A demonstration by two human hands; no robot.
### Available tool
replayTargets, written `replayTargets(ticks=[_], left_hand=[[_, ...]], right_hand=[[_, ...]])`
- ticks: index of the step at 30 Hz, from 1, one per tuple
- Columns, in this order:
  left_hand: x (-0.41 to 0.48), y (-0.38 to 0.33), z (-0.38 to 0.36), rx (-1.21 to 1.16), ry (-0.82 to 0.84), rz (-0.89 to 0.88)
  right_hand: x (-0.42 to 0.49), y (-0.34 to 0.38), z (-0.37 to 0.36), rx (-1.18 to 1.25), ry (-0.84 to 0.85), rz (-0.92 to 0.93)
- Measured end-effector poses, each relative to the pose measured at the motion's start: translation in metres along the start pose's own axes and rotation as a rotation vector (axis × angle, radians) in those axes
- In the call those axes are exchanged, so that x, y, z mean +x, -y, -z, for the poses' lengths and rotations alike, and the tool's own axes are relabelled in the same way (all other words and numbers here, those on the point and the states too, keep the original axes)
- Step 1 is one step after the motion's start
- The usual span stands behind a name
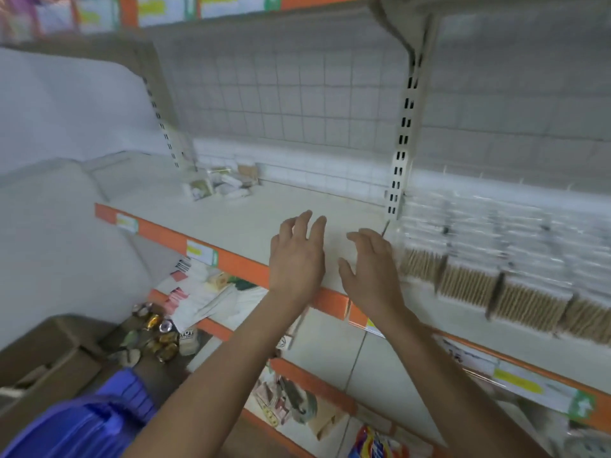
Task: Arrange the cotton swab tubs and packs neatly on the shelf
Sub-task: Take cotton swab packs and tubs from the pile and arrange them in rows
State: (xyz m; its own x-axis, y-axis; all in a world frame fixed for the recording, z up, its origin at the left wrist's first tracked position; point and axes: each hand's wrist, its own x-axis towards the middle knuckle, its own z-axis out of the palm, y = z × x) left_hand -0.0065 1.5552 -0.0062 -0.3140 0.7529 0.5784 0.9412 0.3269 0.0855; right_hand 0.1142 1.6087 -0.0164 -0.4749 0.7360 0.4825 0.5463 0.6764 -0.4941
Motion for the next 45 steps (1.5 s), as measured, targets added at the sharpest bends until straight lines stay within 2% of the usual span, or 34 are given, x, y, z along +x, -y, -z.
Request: replayTargets(ticks=[10,22,28,38,45], left_hand=[[0.033,0.078,-0.018,0.028,0.038,0.128],[0.075,0.143,-0.048,0.099,0.186,0.335],[0.101,0.192,-0.064,0.130,0.255,0.359],[0.133,0.291,-0.081,0.083,0.357,0.409],[0.150,0.324,-0.094,0.006,0.298,0.393]], right_hand=[[0.067,0.038,-0.070,-0.061,0.200,0.109],[0.144,0.063,-0.142,-0.082,0.383,0.235],[0.182,0.082,-0.178,-0.105,0.387,0.239],[0.244,0.116,-0.256,-0.124,0.355,0.130],[0.268,0.123,-0.284,-0.164,0.319,0.097]])
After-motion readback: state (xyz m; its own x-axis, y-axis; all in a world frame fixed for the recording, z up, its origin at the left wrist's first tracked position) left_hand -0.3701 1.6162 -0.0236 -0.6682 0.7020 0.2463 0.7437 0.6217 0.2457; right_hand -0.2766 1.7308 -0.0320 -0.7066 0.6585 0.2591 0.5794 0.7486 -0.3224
